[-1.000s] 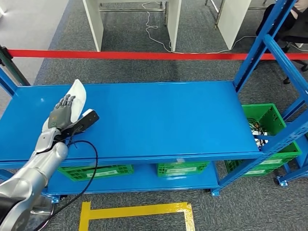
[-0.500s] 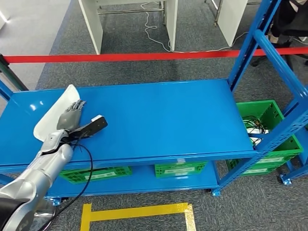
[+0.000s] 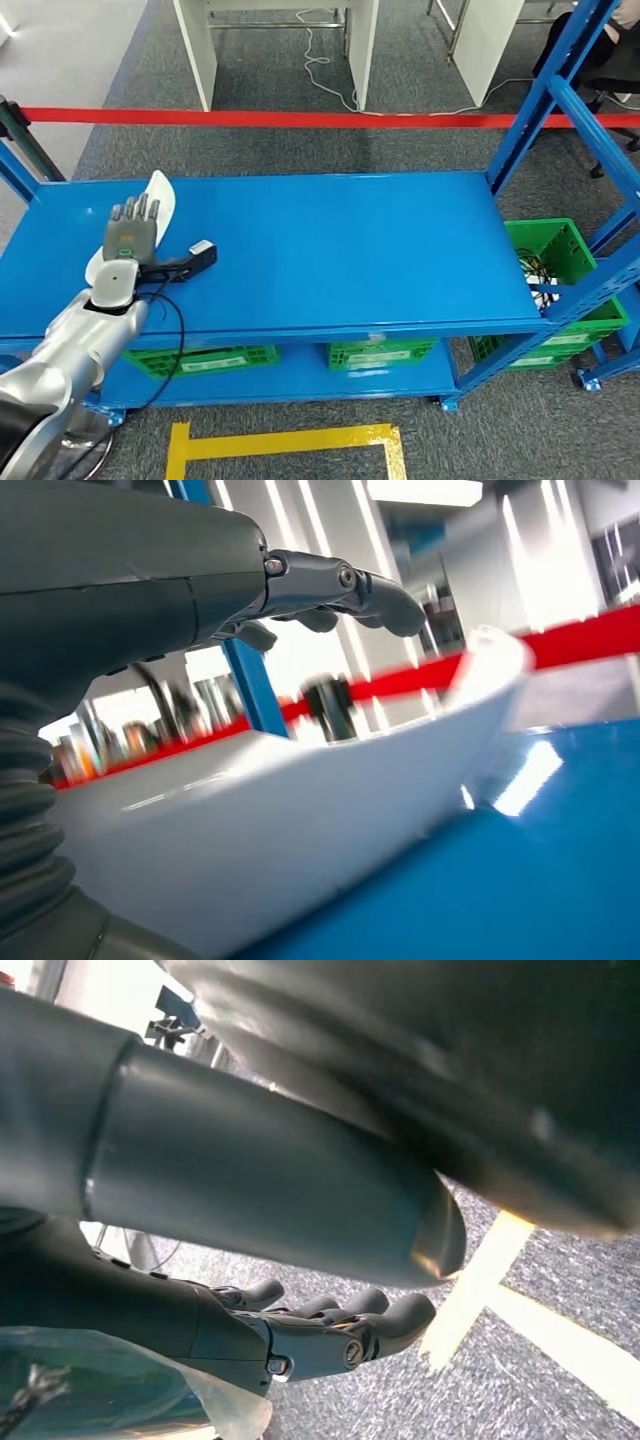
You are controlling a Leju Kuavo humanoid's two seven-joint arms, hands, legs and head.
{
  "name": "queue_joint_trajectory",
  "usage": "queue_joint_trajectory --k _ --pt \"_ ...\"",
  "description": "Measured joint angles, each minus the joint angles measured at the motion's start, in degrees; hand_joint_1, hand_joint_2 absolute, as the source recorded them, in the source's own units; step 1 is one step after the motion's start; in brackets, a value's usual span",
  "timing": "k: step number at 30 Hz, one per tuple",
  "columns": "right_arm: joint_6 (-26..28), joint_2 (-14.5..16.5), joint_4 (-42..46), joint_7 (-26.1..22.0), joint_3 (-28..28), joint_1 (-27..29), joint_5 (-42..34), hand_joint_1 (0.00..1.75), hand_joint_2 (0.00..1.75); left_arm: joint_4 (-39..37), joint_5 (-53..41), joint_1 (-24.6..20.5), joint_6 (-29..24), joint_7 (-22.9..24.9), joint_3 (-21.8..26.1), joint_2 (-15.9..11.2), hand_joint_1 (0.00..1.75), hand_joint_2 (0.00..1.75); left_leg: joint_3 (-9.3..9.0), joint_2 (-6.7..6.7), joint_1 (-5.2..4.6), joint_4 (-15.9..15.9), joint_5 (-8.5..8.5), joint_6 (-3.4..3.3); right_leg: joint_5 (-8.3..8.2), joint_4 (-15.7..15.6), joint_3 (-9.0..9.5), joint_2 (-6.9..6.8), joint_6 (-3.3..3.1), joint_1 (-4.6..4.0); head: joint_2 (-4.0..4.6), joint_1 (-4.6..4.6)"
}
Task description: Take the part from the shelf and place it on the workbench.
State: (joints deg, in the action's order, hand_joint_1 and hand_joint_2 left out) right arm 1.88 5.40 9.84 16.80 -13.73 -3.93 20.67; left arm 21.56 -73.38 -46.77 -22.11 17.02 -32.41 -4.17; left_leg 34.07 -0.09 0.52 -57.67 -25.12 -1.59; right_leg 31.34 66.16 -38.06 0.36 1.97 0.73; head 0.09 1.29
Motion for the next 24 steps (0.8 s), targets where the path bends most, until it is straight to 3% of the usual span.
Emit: queue_joint_trajectory --k 2,3,4,6,8,11,13,14,16,18,19,20,22,24 --pt "0.0 0.0 0.0 0.0 0.0 0.1 0.2 0.0 0.0 -0.2 -2.8 0.0 -0.5 1.6 -0.9 -0.3 0.0 1.75 0.07 0.04 -0.07 0.0 0.03 -0.2 2.75 7.4 -3.52 0.0 0.19 0.0 0.0 0.04" --pt "0.0 0.0 0.0 0.0 0.0 0.2 0.3 0.0 0.0 -0.3 -3.7 0.1 -0.8 2.3 -1.2 -0.4 0.0 1.75 0.08 0.02 -0.09 0.0 0.03 -0.21 2.76 9.0 -4.32 0.0 0.26 -0.01 0.0 0.06" --pt "0.0 0.0 0.0 0.0 0.0 0.2 0.3 0.0 0.0 -0.3 -4.4 0.1 -1.1 3.0 -1.4 -0.4 0.0 1.75 0.07 0.0 -0.1 -0.1 0.03 -0.21 1.75 8.3 -4.11 0.0 0.28 0.0 0.0 0.08" --pt "0.0 0.0 0.0 0.0 0.0 0.1 0.4 0.0 0.0 -0.5 -5.3 0.1 -1.4 4.2 -1.7 -0.6 0.0 1.75 0.04 -0.05 -0.08 -0.3 -0.1 -0.01 -2.21 0.9 -0.65 -0.1 0.17 0.06 0.0 0.08" --pt "0.1 0.0 0.0 -0.1 0.0 0.0 0.4 0.0 0.0 -0.6 -5.8 -0.1 -1.3 5.1 -1.7 -0.9 0.0 1.75 0.31 -0.08 -0.33 -0.7 -0.29 0.51 -4.33 -6.0 2.95 -0.15 -0.18 0.06 0.0 0.06" --pt "0.1 0.0 0.0 -0.2 0.0 0.0 0.5 0.0 0.0 -0.8 -5.8 -0.2 -0.2 5.9 -1.8 -1.1 0.0 1.75 0.57 -0.1 -0.48 -0.8 -0.13 1.35 -4.38 -7.4 3.81 -0.06 -1.02 -0.06 0.0 0.01" --pt "0.1 0.0 0.0 -0.2 0.0 0.0 0.5 0.0 0.0 -0.9 -5.8 -0.3 0.4 6.2 -1.8 -1.1 0.0 1.75 0.97 -0.09 -0.34 -1.9 -1.13 1.92 -4.63 -7.6 3.85 -0.1 -1.75 0.1 0.0 -0.04" --pt "0.1 0.0 0.0 -0.2 0.0 0.0 0.6 0.0 0.0 -0.9 -5.8 -0.4 0.5 6.3 -1.8 -1.2 0.0 1.75 1.82 -0.08 -0.28 -4.0 -2.53 2.22 -4.73 -7.8 3.88 -0.14 -2.07 0.22 0.0 -0.08" --pt "0.1 0.1 0.0 -0.2 0.0 0.0 0.6 0.0 0.0 -1.1 -5.5 -0.5 1.4 6.4 -1.7 -1.2 0.0 1.75 4.98 -0.06 -0.17 -11.5 -6.31 2.67 -4.77 -7.8 3.88 -0.15 -2.39 0.26 0.0 -0.16" --pt "0.1 0.1 0.0 -0.2 0.0 0.0 0.7 0.0 0.0 -1.3 -4.8 -0.5 3.2 6.6 -1.6 -1.2 0.0 1.75 7.51 -0.06 -0.1 -17.2 -8.05 2.85 -4.76 -7.8 3.89 -0.13 -2.42 0.26 0.0 -0.15" --pt "0.1 0.1 0.0 -0.2 0.0 0.1 0.7 0.0 0.0 -1.5 -4.2 -0.5 4.3 6.7 -1.4 -1.2 0.0 1.75 7.41 -0.06 -0.08 -17.0 -7.25 2.82 -4.76 -7.8 3.92 -0.1 -2.41 0.26 0.0 -0.15" --pt "0.1 0.1 0.0 -0.2 0.0 0.0 0.7 0.0 0.0 -1.6 -3.7 -0.5 5.2 6.8 -1.1 -1.1 0.0 1.75 6.2 -0.05 -0.06 -14.4 -5.48 2.71 -4.74 -7.7 4.0 -0.08 -2.38 0.26 0.0 -0.15" --pt "0.0 0.1 0.0 -0.2 0.0 0.0 0.7 0.0 0.0 -1.7 -2.9 -0.9 6.7 6.9 -0.4 -1.0 0.0 1.75 2.35 -0.06 -0.12 -6.4 -1.67 2.36 -4.63 -7.7 4.15 -0.04 -2.14 0.16 0.0 -0.14" --pt "0.0 0.2 0.0 -0.3 0.0 -0.1 0.7 0.0 0.0 -1.7 -2.4 -1.3 7.7 7.0 0.1 -0.8 0.0 1.75 0.11 -0.11 -0.31 -1.5 -0.48 1.94 -4.6 -7.6 4.03 -0.04 -1.65 -0.02 0.0 -0.08"
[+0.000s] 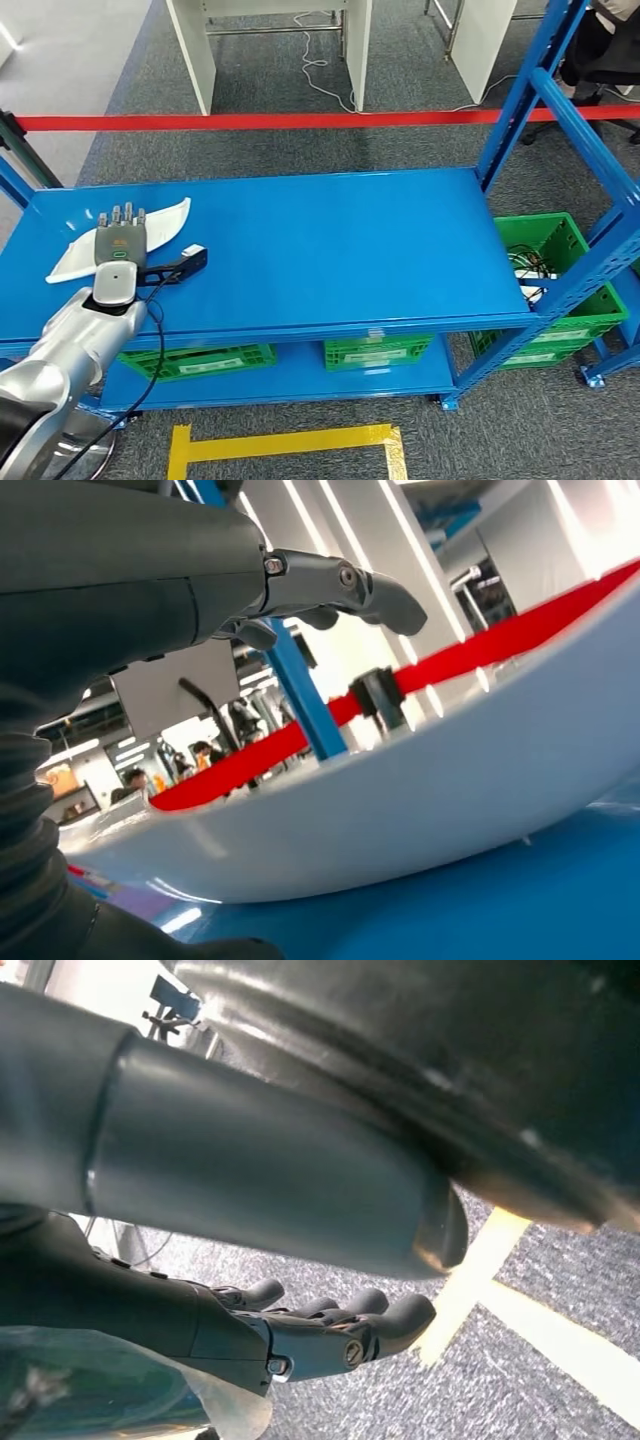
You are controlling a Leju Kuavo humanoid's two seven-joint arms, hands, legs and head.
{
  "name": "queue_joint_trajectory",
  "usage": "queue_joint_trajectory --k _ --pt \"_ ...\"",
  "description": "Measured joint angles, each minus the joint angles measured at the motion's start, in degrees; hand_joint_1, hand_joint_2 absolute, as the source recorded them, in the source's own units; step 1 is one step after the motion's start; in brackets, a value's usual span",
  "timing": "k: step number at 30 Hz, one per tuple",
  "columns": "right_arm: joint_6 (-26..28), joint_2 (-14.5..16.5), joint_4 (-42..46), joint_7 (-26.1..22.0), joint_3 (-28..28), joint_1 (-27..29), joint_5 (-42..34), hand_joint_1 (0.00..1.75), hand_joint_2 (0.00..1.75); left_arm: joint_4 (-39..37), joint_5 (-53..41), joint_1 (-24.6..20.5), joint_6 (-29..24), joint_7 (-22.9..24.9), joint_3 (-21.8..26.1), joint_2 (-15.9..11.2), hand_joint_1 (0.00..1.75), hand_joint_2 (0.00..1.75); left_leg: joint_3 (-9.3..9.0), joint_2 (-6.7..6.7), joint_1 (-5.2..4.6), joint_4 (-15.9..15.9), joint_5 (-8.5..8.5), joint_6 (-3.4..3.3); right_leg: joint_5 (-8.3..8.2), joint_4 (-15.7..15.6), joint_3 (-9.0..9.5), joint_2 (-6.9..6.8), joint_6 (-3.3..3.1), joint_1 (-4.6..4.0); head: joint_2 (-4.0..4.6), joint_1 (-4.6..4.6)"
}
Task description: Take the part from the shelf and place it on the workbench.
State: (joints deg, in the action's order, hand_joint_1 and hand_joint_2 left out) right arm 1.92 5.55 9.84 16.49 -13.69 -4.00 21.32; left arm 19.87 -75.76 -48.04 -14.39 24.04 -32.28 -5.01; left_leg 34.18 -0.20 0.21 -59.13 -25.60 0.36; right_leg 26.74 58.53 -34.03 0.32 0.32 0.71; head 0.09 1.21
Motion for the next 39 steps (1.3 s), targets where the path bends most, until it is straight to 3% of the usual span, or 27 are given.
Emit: queue_joint_trajectory --k 3,4,5,7,8,9,10,11,13,15,19,21,23,24,25,26,29,31,34,36,39 --pt "0.0 0.0 0.0 -0.1 0.1 0.0 0.0 0.0 0.0 0.0 0.6 -0.5 1.7 0.4 0.9 0.3 0.0 1.75 -0.23 -0.03 -0.07 0.9 -0.14 -0.87 -0.01 -0.1 -0.18 -0.05 0.95 0.03 0.0 0.03" --pt "0.0 0.0 0.0 -0.1 0.1 -0.1 0.0 0.0 0.0 0.0 0.4 -0.7 2.5 0.6 1.2 0.4 0.13 1.75 -0.32 0.0 0.02 1.0 0.0 -1.26 0.61 0.5 -0.54 -0.07 1.25 0.06 0.0 0.07" --pt "0.0 0.0 0.0 -0.1 0.1 -0.1 0.0 0.0 0.0 0.0 0.0 -0.9 3.3 1.0 1.4 0.5 0.57 1.75 -0.39 0.05 0.13 1.2 0.15 -1.62 1.8 2.3 -1.39 -0.08 1.51 0.06 0.0 0.17" --pt "0.0 0.0 0.0 -0.1 0.1 -0.2 0.1 0.0 0.0 -0.1 -1.1 -1.1 5.6 1.9 1.4 0.6 1.44 1.75 -0.34 0.14 0.16 1.3 0.28 -2.02 5.47 9.3 -4.61 -0.08 1.82 0.03 0.0 0.32" --pt "0.0 0.0 0.0 0.0 0.1 -0.1 0.1 0.0 0.0 -0.1 -1.6 -1.1 6.9 2.4 1.5 0.6 1.75 1.75 -0.27 0.16 0.12 1.3 0.3 -2.1 6.96 13.1 -6.37 -0.07 1.9 0.02 0.0 0.34" --pt "0.0 0.0 0.0 0.0 0.1 -0.1 0.2 0.0 0.0 -0.2 -2.0 -1.1 8.3 2.7 1.5 0.6 1.75 1.75 -0.24 0.16 0.09 1.3 0.32 -2.13 7.59 15.7 -7.55 -0.07 1.94 0.0 0.0 0.32" --pt "0.0 0.0 0.0 0.1 0.1 -0.1 0.2 0.0 0.0 -0.3 -2.3 -1.1 9.6 3.0 1.5 0.7 1.75 1.75 -0.23 0.14 0.08 1.3 0.33 -2.14 7.11 16.1 -7.67 -0.06 1.94 -0.02 0.0 0.35" --pt "0.0 0.0 0.0 0.1 0.1 0.0 0.3 0.0 0.0 -0.3 -2.4 -1.1 10.6 3.0 1.6 0.7 1.75 1.75 -0.25 0.12 0.1 1.2 0.32 -2.13 5.6 14.1 -6.6 -0.08 1.88 -0.01 0.0 0.33" --pt "0.0 0.0 0.0 0.0 0.2 -0.1 0.4 0.0 0.0 -0.4 -2.6 -1.1 11.9 2.9 1.9 0.7 1.75 1.75 -0.21 0.07 0.07 1.0 0.22 -1.9 2.11 6.1 -2.51 -0.16 1.72 0.0 0.0 0.34" --pt "0.0 0.0 0.0 -0.1 0.2 -0.2 0.4 0.0 0.0 -0.4 -2.7 -1.0 12.2 2.6 2.2 0.7 1.75 1.75 0.1 0.03 -0.14 0.6 0.18 -1.36 0.82 0.9 0.24 -0.14 1.3 -0.07 0.0 0.29" --pt "-0.1 0.1 0.0 -0.1 0.2 -0.2 0.5 0.0 0.0 -0.4 -3.0 -0.8 12.1 2.3 2.7 0.7 1.75 1.75 0.5 0.0 -0.08 0.3 -0.01 -0.19 0.52 0.0 0.57 -0.11 0.03 -0.07 0.0 0.23" --pt "0.0 0.2 0.0 -0.2 0.2 -0.2 0.6 0.0 0.0 -0.4 -3.3 -0.8 11.8 2.2 2.9 0.7 1.75 1.75 2.21 0.02 0.05 -3.8 -2.67 0.37 0.31 -0.2 0.61 -0.16 -0.6 0.13 0.0 0.03" --pt "0.0 0.2 0.0 -0.2 0.2 -0.2 0.6 0.0 0.0 -0.4 -3.5 -0.7 11.2 2.1 3.0 0.6 1.75 1.75 5.63 0.03 0.12 -11.7 -6.33 0.79 0.33 -0.2 0.6 -0.13 -0.88 0.11 0.0 -0.11" --pt "0.0 0.2 0.0 -0.2 0.2 -0.2 0.6 0.0 0.0 -0.4 -3.5 -0.5 10.9 2.0 3.0 0.6 1.75 1.75 7.02 0.03 0.14 -14.7 -7.2 0.86 0.35 -0.2 0.63 -0.12 -0.91 0.11 0.0 -0.11" --pt "0.0 0.2 0.0 -0.2 0.2 -0.1 0.6 0.0 0.0 -0.4 -3.6 -0.4 10.6 1.9 3.0 0.6 1.75 1.75 7.6 0.03 0.15 -15.9 -7.01 0.84 0.37 -0.2 0.66 -0.1 -0.92 0.1 0.0 -0.12" --pt "0.0 0.2 0.0 -0.2 0.2 -0.1 0.6 0.0 0.0 -0.4 -3.7 -0.3 10.3 1.8 3.0 0.6 1.75 1.75 7.11 0.03 0.15 -14.6 -5.68 0.73 0.39 -0.2 0.73 -0.05 -0.92 0.1 0.0 -0.11" --pt "0.0 0.2 0.0 -0.2 0.2 -0.2 0.6 0.0 0.0 -0.4 -3.8 -0.5 9.9 1.7 3.1 0.6 1.75 1.75 2.04 0.03 -0.02 -3.4 -0.09 -0.07 0.54 -0.2 0.94 0.09 -0.68 -0.01 0.0 -0.09" --pt "0.0 0.3 0.0 -0.3 0.2 -0.2 0.6 0.0 0.0 -0.4 -3.9 -0.6 9.3 1.5 3.1 0.6 1.75 1.75 0.44 0.06 -0.29 0.4 0.61 -0.5 0.54 -0.1 0.69 0.15 -0.18 -0.1 0.0 -0.04" --pt "0.1 0.3 0.0 -0.4 0.3 -0.2 0.7 0.0 0.0 -0.3 -2.9 -0.5 5.6 -0.4 3.3 0.7 1.75 1.75 0.28 0.11 -0.23 1.2 0.73 -1.09 0.77 0.0 0.28 0.11 0.8 -0.08 0.0 -0.04" --pt "0.1 0.3 0.0 -0.8 0.4 -0.2 0.9 0.0 0.0 0.2 3.3 0.4 -3.2 -7.9 4.9 1.0 1.75 1.75 0.1 0.2 0.09 1.7 1.02 -1.67 2.86 3.0 -1.2 0.07 1.33 -0.08 0.0 0.09" --pt "0.1 0.3 0.0 -1.4 0.6 -0.1 1.2 0.0 0.0 3.1 17.5 4.3 -22.1 -29.0 11.7 1.5 1.75 1.75 0.14 0.32 0.07 1.7 1.04 -2.04 7.42 13.4 -6.12 0.06 1.69 -0.05 0.0 0.19"
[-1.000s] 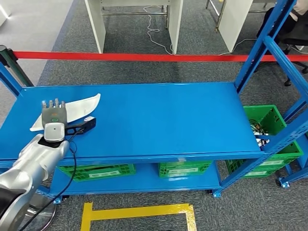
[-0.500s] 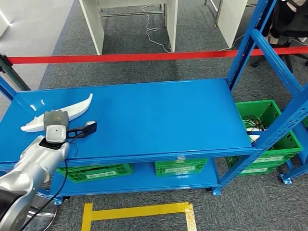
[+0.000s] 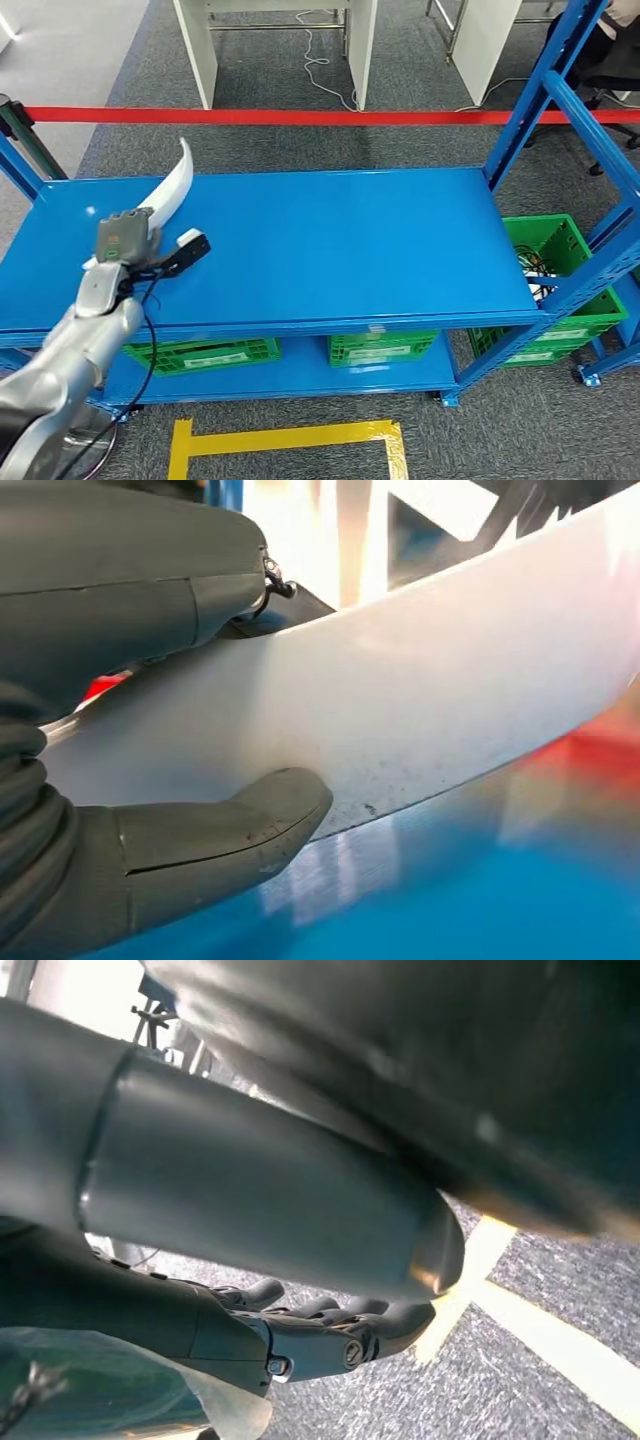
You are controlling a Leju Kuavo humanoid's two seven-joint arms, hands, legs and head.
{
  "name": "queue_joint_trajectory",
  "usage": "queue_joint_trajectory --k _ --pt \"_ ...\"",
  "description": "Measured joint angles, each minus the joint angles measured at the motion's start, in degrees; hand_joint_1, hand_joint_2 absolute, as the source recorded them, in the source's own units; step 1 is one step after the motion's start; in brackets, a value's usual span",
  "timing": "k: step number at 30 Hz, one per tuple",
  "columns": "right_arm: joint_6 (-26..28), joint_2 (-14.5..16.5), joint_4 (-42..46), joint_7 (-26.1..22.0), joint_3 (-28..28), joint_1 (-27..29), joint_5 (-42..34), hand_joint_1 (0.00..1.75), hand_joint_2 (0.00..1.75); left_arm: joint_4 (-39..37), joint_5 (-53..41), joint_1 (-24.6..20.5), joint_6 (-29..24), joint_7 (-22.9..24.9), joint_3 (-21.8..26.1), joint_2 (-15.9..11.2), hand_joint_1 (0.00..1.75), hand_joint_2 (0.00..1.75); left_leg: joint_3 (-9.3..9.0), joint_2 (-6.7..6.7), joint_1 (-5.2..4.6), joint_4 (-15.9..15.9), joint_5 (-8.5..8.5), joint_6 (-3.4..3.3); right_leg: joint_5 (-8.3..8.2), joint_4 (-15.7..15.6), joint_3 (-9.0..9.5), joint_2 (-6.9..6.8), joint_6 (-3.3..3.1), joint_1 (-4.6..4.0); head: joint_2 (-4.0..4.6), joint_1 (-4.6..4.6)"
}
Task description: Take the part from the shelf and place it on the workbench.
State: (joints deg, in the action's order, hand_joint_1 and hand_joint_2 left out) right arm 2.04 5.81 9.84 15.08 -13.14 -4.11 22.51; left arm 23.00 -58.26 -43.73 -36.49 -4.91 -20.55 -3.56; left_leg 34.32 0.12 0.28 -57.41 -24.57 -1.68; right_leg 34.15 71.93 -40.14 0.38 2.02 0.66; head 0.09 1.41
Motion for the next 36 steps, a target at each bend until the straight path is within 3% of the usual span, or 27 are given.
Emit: queue_joint_trajectory --k 1,2,5,7,9,11,13,15,16,17,18,21,22,25,27,30,31,32,33,36 --pt "0.0 0.0 0.0 -0.1 0.0 0.1 0.1 0.0 0.0 1.3 3.4 1.4 -3.4 -6.4 2.8 0.4 1.75 1.75 0.0 0.03 -0.01 0.0 -0.02 -0.02 0.13 1.8 -0.9 0.01 0.06 -0.02 0.0 0.02" --pt "0.0 -0.1 0.0 -0.2 0.0 0.2 0.3 0.0 0.0 2.5 5.8 2.4 -5.0 -11.5 5.4 0.7 1.75 1.75 -0.01 0.05 0.0 0.0 -0.04 -0.01 -0.82 1.3 -0.77 0.0 0.07 -0.02 0.0 0.03" --pt "-0.2 -0.1 0.0 -0.3 0.0 0.3 0.9 0.0 0.0 6.7 10.1 4.9 -4.3 -21.8 12.1 2.1 1.75 1.75 0.13 0.04 -0.07 -0.5 -0.32 0.45 -5.9 -9.1 4.17 -0.08 -0.04 0.02 0.0 0.03" --pt "-0.3 -0.1 0.0 -0.3 0.0 0.2 1.2 0.0 0.0 10.6 15.5 6.3 -3.1 -26.7 15.3 3.3 1.75 1.75 0.52 0.0 -0.3 -1.0 -0.45 1.01 -6.7 -13.0 6.19 -0.08 -0.43 -0.02 0.0 -0.08" --pt "-0.4 -0.1 0.0 -0.3 0.0 0.3 1.5 0.0 0.0 15.8 21.8 8.3 -1.7 -27.7 16.3 4.4 1.75 1.75 0.69 -0.07 -0.33 -1.1 -0.35 1.48 -6.65 -13.2 6.31 -0.03 -1.09 -0.1 0.0 -0.14" --pt "-0.4 -0.1 0.0 -0.3 0.0 0.3 1.7 0.0 0.0 21.4 24.8 10.5 -1.0 -25.9 15.8 5.1 1.75 1.75 1.06 -0.08 -0.14 -2.1 -1.3 2.02 -6.86 -13.3 6.36 -0.05 -1.8 -0.02 0.0 -0.15" --pt "-0.4 -0.1 0.0 -0.3 0.0 0.3 1.8 0.0 0.0 25.7 27.1 12.0 -0.3 -25.3 15.2 5.5 1.75 1.75 3.17 -0.08 0.0 -7.3 -4.55 2.56 -6.95 -13.4 6.39 -0.07 -2.39 0.08 0.0 -0.21" --pt "-0.2 -0.1 0.0 -0.3 0.1 0.3 1.7 0.0 0.0 29.6 33.1 13.7 2.1 -26.3 14.8 6.1 1.75 1.75 6.33 -0.09 0.06 -15.0 -8.03 2.82 -6.9 -13.4 6.42 0.0 -2.6 0.06 0.0 -0.23" --pt "0.0 -0.1 0.0 -0.4 0.3 0.4 1.6 0.0 0.0 32.1 37.3 15.0 3.9 -26.8 14.5 6.5 1.75 1.75 7.24 -0.09 0.07 -17.3 -8.62 2.79 -6.88 -13.4 6.45 0.09 -2.63 0.04 0.0 -0.25" --pt "0.2 -0.1 0.0 -0.5 0.5 0.5 1.4 0.0 0.0 35.3 41.7 16.7 6.1 -26.9 14.0 6.9 1.75 1.75 7.22 -0.09 0.07 -17.4 -8.09 2.67 -6.84 -13.4 6.51 0.18 -2.64 0.03 0.0 -0.25" --pt "0.5 -0.1 0.0 -0.6 0.8 0.6 1.1 0.0 0.0 39.3 46.1 18.6 8.2 -26.7 13.2 7.3 1.75 1.75 6.2 -0.09 0.06 -15.3 -6.6 2.46 -6.79 -13.3 6.61 0.27 -2.61 0.01 0.0 -0.25" --pt "1.6 0.2 0.0 -1.3 2.1 1.1 -0.3 0.0 0.0 53.1 56.3 25.3 12.8 -26.0 9.2 7.8 1.75 1.75 0.99 -0.1 -0.22 -4.5 -1.63 1.56 -6.6 -13.2 6.91 0.34 -2.24 -0.23 0.0 -0.21" --pt "1.9 0.3 0.0 -1.4 2.6 1.2 -0.8 0.0 0.0 57.1 58.1 27.6 13.6 -26.2 7.7 7.8 1.75 1.75 0.11 -0.11 -0.35 -2.6 -1.18 1.31 -6.6 -13.2 6.88 0.33 -2.03 -0.31 0.0 -0.19" --pt "2.3 0.7 0.0 -1.8 4.2 1.6 -2.2 0.0 0.0 67.3 61.4 34.8 16.7 -28.2 4.5 7.2 1.75 1.75 -0.14 -0.04 -0.33 -1.4 -1.37 0.59 -6.5 -13.2 6.59 0.31 -1.19 -0.33 0.0 -0.17" --pt "2.8 0.8 0.0 -2.4 5.2 1.9 -2.8 0.0 0.0 72.5 63.8 39.4 20.1 -30.5 3.6 6.8 1.75 1.75 -0.1 0.11 -0.03 -0.8 -0.99 -0.02 -4.23 -11.4 5.81 0.15 -0.63 -0.32 0.0 -0.07" --pt "4.5 0.9 0.0 -4.2 6.4 2.3 -3.1 0.0 0.0 78.9 66.7 46.2 25.3 -34.0 3.3 6.7 1.75 1.75 0.59 0.26 -0.02 -0.7 -0.37 -0.56 2.39 -1.3 2.49 -0.03 -0.13 -0.16 0.0 0.09" --pt "5.1 0.9 0.0 -4.7 6.8 2.4 -3.1 0.0 0.0 80.6 67.2 48.1 26.5 -34.6 3.2 6.8 1.75 1.75 0.92 0.29 -0.06 -0.7 -0.12 -0.6 3.54 1.4 1.88 -0.04 -0.01 -0.12 0.0 0.08" --pt "5.5 1.0 0.0 -5.1 7.0 2.5 -3.1 0.0 0.0 82.0 67.5 49.6 27.4 -34.9 3.1 6.9 1.75 1.75 1.28 0.3 -0.09 -0.8 0.18 -0.59 3.6 2.2 2.21 -0.04 0.04 -0.11 0.0 0.09" --pt "5.7 1.0 0.0 -5.4 7.2 2.5 -3.0 0.0 0.0 83.1 67.7 50.7 27.9 -35.1 3.0 6.9 1.75 1.75 1.64 0.26 -0.09 -0.8 0.48 -0.53 2.55 0.7 3.67 -0.05 0.03 -0.11 0.0 0.09" --pt "6.4 1.0 0.0 -6.4 7.6 2.3 -2.8 0.0 0.0 85.8 67.8 52.8 29.1 -35.2 2.7 7.0 1.75 1.75 2.57 0.03 -0.18 -1.0 1.53 0.1 -1.14 -11.3 11.65 0.02 -0.33 -0.14 0.0 0.03"
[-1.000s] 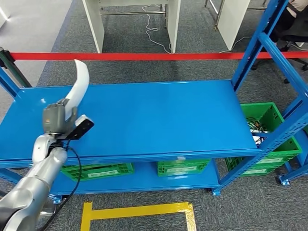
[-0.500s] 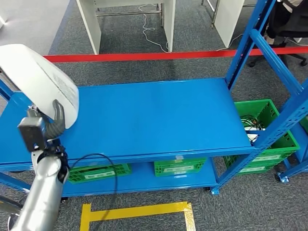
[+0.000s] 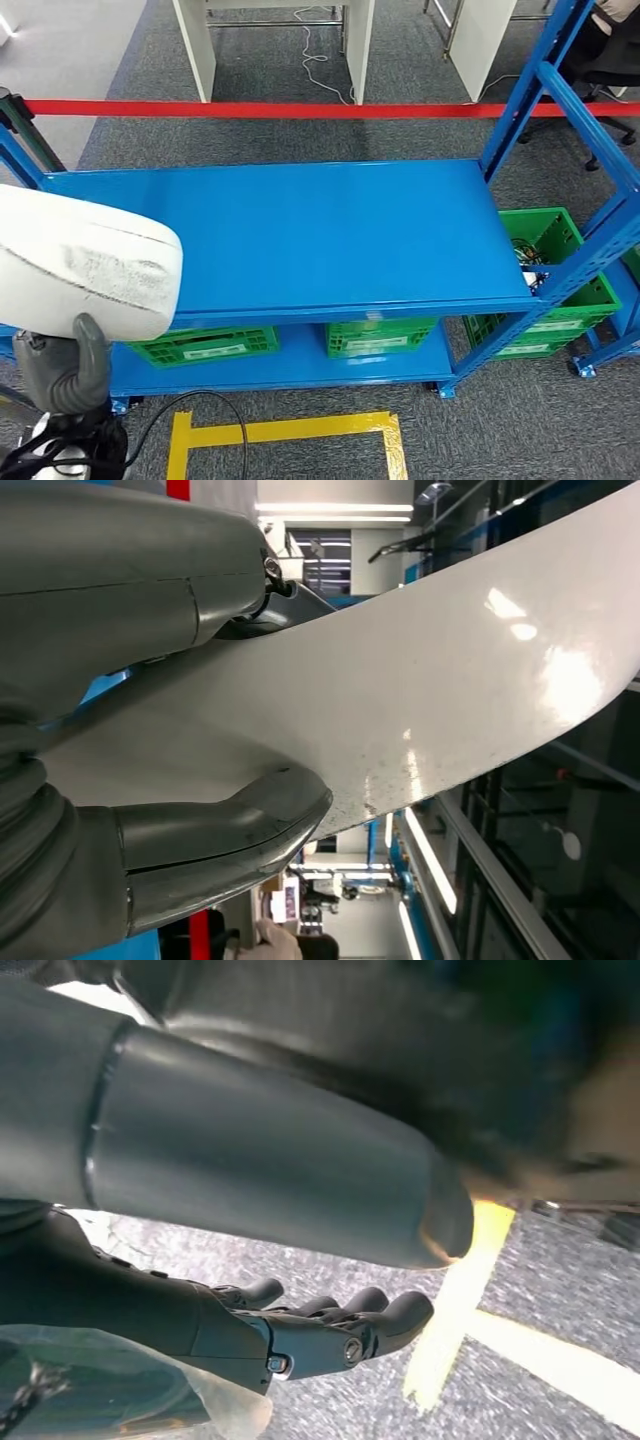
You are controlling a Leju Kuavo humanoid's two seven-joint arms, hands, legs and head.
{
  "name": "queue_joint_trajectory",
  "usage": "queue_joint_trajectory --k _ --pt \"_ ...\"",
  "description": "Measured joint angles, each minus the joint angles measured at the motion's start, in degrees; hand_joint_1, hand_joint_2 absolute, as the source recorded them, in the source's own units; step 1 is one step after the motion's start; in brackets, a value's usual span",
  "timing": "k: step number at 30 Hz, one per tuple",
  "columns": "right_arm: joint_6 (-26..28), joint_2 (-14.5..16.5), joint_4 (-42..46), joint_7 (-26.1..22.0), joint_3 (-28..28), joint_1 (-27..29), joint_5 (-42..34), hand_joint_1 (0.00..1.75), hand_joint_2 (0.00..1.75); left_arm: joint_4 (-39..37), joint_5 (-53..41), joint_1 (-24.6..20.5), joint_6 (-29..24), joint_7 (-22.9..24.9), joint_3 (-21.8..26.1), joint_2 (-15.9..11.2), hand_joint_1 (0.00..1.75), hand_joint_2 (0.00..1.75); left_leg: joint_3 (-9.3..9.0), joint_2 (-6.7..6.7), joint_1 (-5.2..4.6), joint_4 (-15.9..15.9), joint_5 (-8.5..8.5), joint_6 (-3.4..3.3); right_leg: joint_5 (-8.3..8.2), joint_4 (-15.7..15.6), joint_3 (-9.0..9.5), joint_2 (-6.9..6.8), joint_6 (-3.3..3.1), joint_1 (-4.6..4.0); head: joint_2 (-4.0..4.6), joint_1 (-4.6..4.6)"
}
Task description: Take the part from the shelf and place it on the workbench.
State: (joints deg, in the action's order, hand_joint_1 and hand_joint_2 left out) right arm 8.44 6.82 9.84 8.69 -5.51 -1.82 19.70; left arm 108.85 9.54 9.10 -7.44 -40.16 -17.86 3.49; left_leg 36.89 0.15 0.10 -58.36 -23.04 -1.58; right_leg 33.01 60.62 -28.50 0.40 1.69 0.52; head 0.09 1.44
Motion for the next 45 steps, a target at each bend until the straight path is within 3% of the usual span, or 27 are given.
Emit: queue_joint_trajectory --k 2,5,7,9,10,11,12,14,16,17,19,21,24,25,26,28,30,31,33,35,36,37,39,40,41,43,45 --pt "1.7 0.1 0.0 -1.4 0.2 -0.1 0.5 0.0 0.0 1.3 0.0 0.8 1.0 -0.1 -0.1 0.1 1.75 1.75 0.25 -0.08 -0.11 0.0 0.75 0.7 -0.28 -3.8 1.92 0.16 -0.36 -0.16 0.0 -0.05" --pt "4.2 0.3 0.0 -3.0 0.3 0.0 1.3 0.0 0.0 2.7 0.0 2.0 1.8 -0.1 -0.1 0.2 1.75 1.75 0.66 -0.19 -0.03 -0.2 0.88 1.75 -1.39 -3.9 0.74 -0.02 -1.38 -0.07 0.0 -0.18" --pt "4.7 0.4 0.0 -3.3 0.4 0.1 1.4 0.0 0.0 3.2 0.0 2.6 2.0 -0.1 -0.1 0.2 1.75 1.75 1.75 -0.26 0.11 -3.4 -3.28 2.39 -2.62 -4.0 -0.28 -0.46 -2.14 0.14 0.0 -0.4" --pt "4.8 0.5 0.0 -3.4 0.4 0.2 1.4 0.0 0.0 3.5 0.0 2.9 2.0 -0.1 -0.1 0.2 1.75 1.75 3.14 -0.25 0.21 -10.6 -9.3 2.9 -3.73 -3.9 -1.27 -0.75 -2.39 0.08 0.0 -0.57" --pt "4.8 0.6 0.0 -3.5 0.4 0.3 1.4 0.0 0.0 3.5 0.0 3.0 2.0 -0.1 -0.1 0.2 1.75 1.75 3.44 -0.24 0.24 -14.0 -11.02 3.06 -4.25 -3.8 -1.81 -0.86 -2.39 0.06 0.0 -0.58" --pt "4.9 0.6 0.0 -3.5 0.4 0.3 1.4 0.0 0.0 3.6 0.0 3.1 2.0 -0.1 -0.1 0.2 1.75 1.75 2.99 -0.24 0.25 -15.8 -11.41 3.11 -4.74 -3.7 -2.51 -0.94 -2.36 0.04 0.0 -0.58" --pt "4.9 0.6 0.0 -3.6 0.4 0.3 1.4 0.0 0.0 3.6 0.0 3.2 2.1 -0.1 -0.1 0.2 1.75 1.75 1.54 -0.24 0.26 -15.4 -10.67 3.07 -5.15 -3.5 -3.2 -0.99 -2.3 0.02 0.0 -0.58" --pt "5.4 0.6 0.0 -4.0 0.4 0.2 1.4 0.0 0.0 3.7 0.1 3.3 2.2 -0.1 -0.1 0.2 1.75 1.75 -3.96 -0.26 0.23 -8.4 -8.04 2.64 -5.8 -3.1 -4.33 -0.99 -2.1 0.0 0.0 -0.59" --pt "6.3 0.8 0.0 -5.0 0.4 0.2 1.4 0.0 0.0 3.9 0.7 3.5 2.6 -0.1 -0.1 0.2 1.75 1.75 -8.87 -0.29 0.02 -0.6 -7.31 2.01 -6.43 -2.8 -5.03 -0.88 -1.65 -0.13 0.0 -0.55" --pt "6.8 0.9 0.1 -5.6 0.5 0.2 1.4 0.0 0.0 4.0 1.1 3.7 3.0 -0.1 -0.1 0.2 1.75 1.75 -9.9 -0.3 -0.12 1.3 -7.46 1.72 -6.82 -2.8 -5.22 -0.84 -1.33 -0.13 0.0 -0.58" --pt "7.0 1.0 0.0 -6.5 0.5 0.3 1.2 0.0 0.0 4.1 2.0 4.1 3.8 -0.1 -0.1 0.2 1.75 1.75 -9.73 -0.28 -0.31 2.1 -7.01 1.05 -7.72 -3.1 -5.45 -0.78 -0.53 -0.11 0.0 -0.65" --pt "6.4 1.0 0.0 -6.9 0.6 0.4 1.0 0.0 0.0 4.2 2.6 4.4 4.7 -0.1 -0.1 0.3 1.75 1.75 -8.91 -0.11 -0.12 2.6 -5.8 0.19 -6.65 -2.5 -6.21 -0.64 0.15 -0.05 0.0 -0.67" --pt "5.2 1.0 -0.1 -6.9 1.0 0.5 0.3 0.0 0.0 4.2 2.8 4.8 5.7 -0.1 0.0 0.3 1.75 1.75 -6.65 0.07 0.04 2.8 -3.85 -0.62 1.06 5.9 -9.22 -0.51 0.73 0.09 0.0 -0.54" --pt "4.8 1.0 -0.1 -6.8 1.1 0.5 0.1 0.0 0.0 4.1 2.7 4.9 5.9 -0.1 0.1 0.3 1.75 1.75 -5.78 0.1 -0.01 2.7 -3.23 -0.66 2.95 9.7 -9.98 -0.51 0.88 0.12 0.0 -0.55" --pt "4.4 1.0 -0.1 -6.7 1.3 0.5 -0.1 0.0 0.0 4.1 2.5 5.0 6.1 -0.1 0.1 0.3 1.75 1.75 -4.92 0.13 -0.05 2.6 -2.63 -0.65 3.41 12.2 -10.13 -0.51 0.99 0.12 0.0 -0.56" --pt "3.5 0.9 -0.1 -6.8 1.6 0.5 -0.1 0.0 0.0 4.1 1.7 5.0 6.1 -0.1 0.2 0.4 1.75 1.75 -3.21 0.18 -0.08 2.2 -1.57 -0.47 0.81 11.3 -7.51 -0.51 1.02 0.13 0.0 -0.56" --pt "2.6 0.6 -0.1 -7.1 1.9 0.4 0.0 0.0 0.0 4.1 0.7 5.0 6.0 -0.1 0.3 0.5 1.75 1.75 -1.82 0.16 -0.16 1.6 -0.74 -0.11 -1.53 3.5 -1.56 -0.51 0.77 0.09 0.0 -0.53" --pt "2.3 0.5 -0.1 -7.2 1.9 0.3 0.1 0.0 0.0 4.1 0.3 4.9 6.0 -0.1 0.3 0.5 1.75 1.75 -1.34 0.16 -0.24 1.3 -0.33 0.14 -1.4 -0.8 1.32 -0.47 0.53 0.05 0.0 -0.59" --pt "1.8 0.3 -0.1 -7.1 1.9 0.2 0.4 0.0 0.0 4.1 -0.2 4.8 5.6 -0.1 0.3 0.6 1.75 1.75 -0.89 0.22 -0.33 1.1 0.62 0.75 -0.26 -5.7 4.0 -0.37 -0.01 -0.16 0.0 -0.63" --pt "1.6 0.3 -0.1 -6.8 2.0 0.3 0.8 0.0 0.0 3.9 -0.3 4.8 4.9 -0.1 0.2 0.5 1.75 1.75 -0.56 0.19 -0.21 1.1 1.22 1.4 -0.9 -5.9 3.09 -0.47 -0.74 -0.16 0.0 -0.56" --pt "1.5 0.3 -0.2 -6.6 2.0 0.3 1.0 0.0 0.0 3.8 -0.4 4.8 4.5 -0.1 0.2 0.5 1.75 1.75 -0.22 0.12 -0.15 0.6 0.23 1.76 -1.45 -5.9 2.54 -0.58 -1.24 -0.11 0.0 -0.61" --pt "1.4 0.3 -0.2 -6.5 2.0 0.4 1.2 0.0 0.0 3.7 -0.3 4.8 4.1 -0.1 0.2 0.5 1.75 1.75 0.26 0.05 -0.07 -0.9 -1.85 2.11 -2.1 -5.9 1.89 -0.76 -1.68 0.0 0.0 -0.74" --pt "1.2 0.2 -0.2 -6.5 2.0 0.5 1.4 0.0 0.0 3.6 -0.1 4.8 3.9 -0.1 0.2 0.4 1.75 1.75 1.41 0.0 0.17 -7.1 -8.1 2.74 -3.34 -5.8 0.7 -0.99 -2.22 0.0 0.0 -1.0" --pt "1.2 0.2 -0.2 -6.5 2.0 0.6 1.5 0.0 0.0 3.6 0.1 4.8 3.9 -0.1 0.2 0.3 1.75 1.75 1.84 0.01 0.26 -10.8 -10.39 2.97 -3.92 -5.7 0.03 -1.07 -2.27 -0.04 0.0 -1.06" --pt "1.1 0.2 -0.2 -6.6 2.0 0.6 1.6 0.0 0.0 3.5 0.2 4.8 3.9 -0.1 0.2 0.2 1.75 1.75 1.84 0.01 0.32 -13.7 -11.33 3.11 -4.49 -5.4 -0.73 -1.1 -2.27 -0.06 0.0 -1.05" --pt "0.7 0.2 -0.2 -6.9 1.9 0.6 1.9 0.0 0.0 3.5 0.4 4.8 4.0 -0.1 0.2 0.1 1.75 1.75 -0.53 0.0 0.37 -13.4 -9.58 3.11 -5.42 -4.7 -2.63 -1.1 -2.13 -0.07 0.0 -1.06" --pt "0.1 0.2 -0.2 -7.3 1.8 0.6 2.4 0.0 0.0 3.5 0.5 4.7 4.2 -0.1 0.2 0.0 1.75 1.75 -5.82 0.56 0.3 -5.9 -7.21 2.8 -5.97 -4.0 -4.16 -1.25 -1.89 -0.16 0.0 -1.08"
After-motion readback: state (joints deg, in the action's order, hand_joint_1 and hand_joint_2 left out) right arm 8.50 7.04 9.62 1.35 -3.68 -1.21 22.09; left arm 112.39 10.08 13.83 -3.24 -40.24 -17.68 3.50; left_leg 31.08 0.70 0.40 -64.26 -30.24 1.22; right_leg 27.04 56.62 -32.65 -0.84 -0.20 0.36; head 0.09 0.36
